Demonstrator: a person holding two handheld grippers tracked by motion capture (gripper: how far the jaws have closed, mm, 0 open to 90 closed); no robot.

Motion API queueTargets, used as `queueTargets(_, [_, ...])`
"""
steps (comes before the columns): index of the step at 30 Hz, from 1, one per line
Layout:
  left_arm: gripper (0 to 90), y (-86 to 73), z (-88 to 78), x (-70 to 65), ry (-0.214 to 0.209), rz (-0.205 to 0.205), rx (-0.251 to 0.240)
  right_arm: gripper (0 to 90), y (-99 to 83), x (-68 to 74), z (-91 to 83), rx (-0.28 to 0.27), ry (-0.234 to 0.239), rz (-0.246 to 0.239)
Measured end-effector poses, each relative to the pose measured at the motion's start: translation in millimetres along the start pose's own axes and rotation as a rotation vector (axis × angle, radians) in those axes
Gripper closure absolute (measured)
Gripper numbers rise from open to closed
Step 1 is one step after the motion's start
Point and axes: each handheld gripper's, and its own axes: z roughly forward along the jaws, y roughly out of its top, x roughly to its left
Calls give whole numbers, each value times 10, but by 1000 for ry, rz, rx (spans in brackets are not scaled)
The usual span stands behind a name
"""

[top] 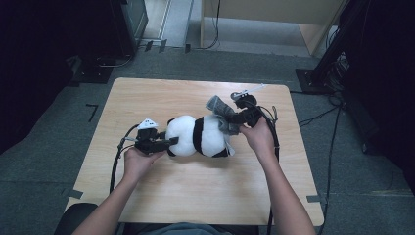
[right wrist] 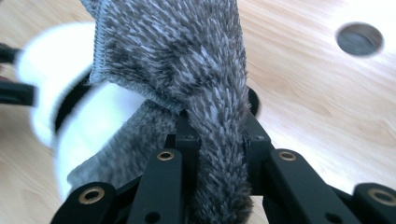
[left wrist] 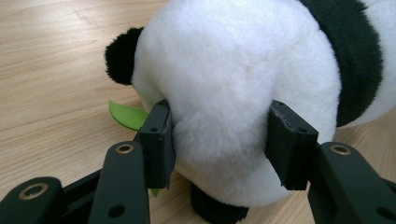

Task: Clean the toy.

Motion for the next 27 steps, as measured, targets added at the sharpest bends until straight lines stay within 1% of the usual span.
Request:
queueTargets(2, [486, -3, 1, 4, -2, -1, 1, 757, -67, -51, 34, 22, -19, 9])
queueTargets(5, [487, -4, 1, 5, -4, -2, 0, 760, -167, -108, 98, 23, -1, 23])
queueTargets(7, [488, -7, 2, 11, -7, -2, -3, 762, -215, -141, 122, -1, 21, 40])
queueTargets(9, [489, -8, 1, 18, -11, -2, -4, 762, -240, -163, 150, 7, 21, 54])
queueTargets(12, [490, -13, 2, 19, -13, -1, -9, 762, -287, -184, 225, 23, 13, 52])
queueTargets(15, [489, -21, 0, 27, -18, -5, -13, 762, -324, -221, 258, 28, 20, 68])
queueTargets(16, [489, -24, -1, 29, -19, -5, -15, 765, -328, -234, 249, 29, 20, 80])
queueTargets(18, [489, -27, -4, 31, -23, -4, -17, 771, -328, -255, 194, 8, 23, 98])
queueTargets(20, [488, -25, -9, 36, -27, -7, -15, 772, -316, -262, 115, -20, 27, 103])
queueTargets(21, [488, -24, -9, 36, -28, -9, -15, 772, -298, -254, 69, -25, 22, 98])
queueTargets(23, [488, -23, -11, 32, -27, -9, -16, 773, -253, -234, -45, -51, 20, 94])
queueTargets(25, [488, -21, -13, 31, -27, -9, -18, 773, -194, -199, -166, -76, 33, 102])
queueTargets(27, [488, -20, -13, 30, -28, -11, -21, 773, -122, -138, -281, -103, 46, 86])
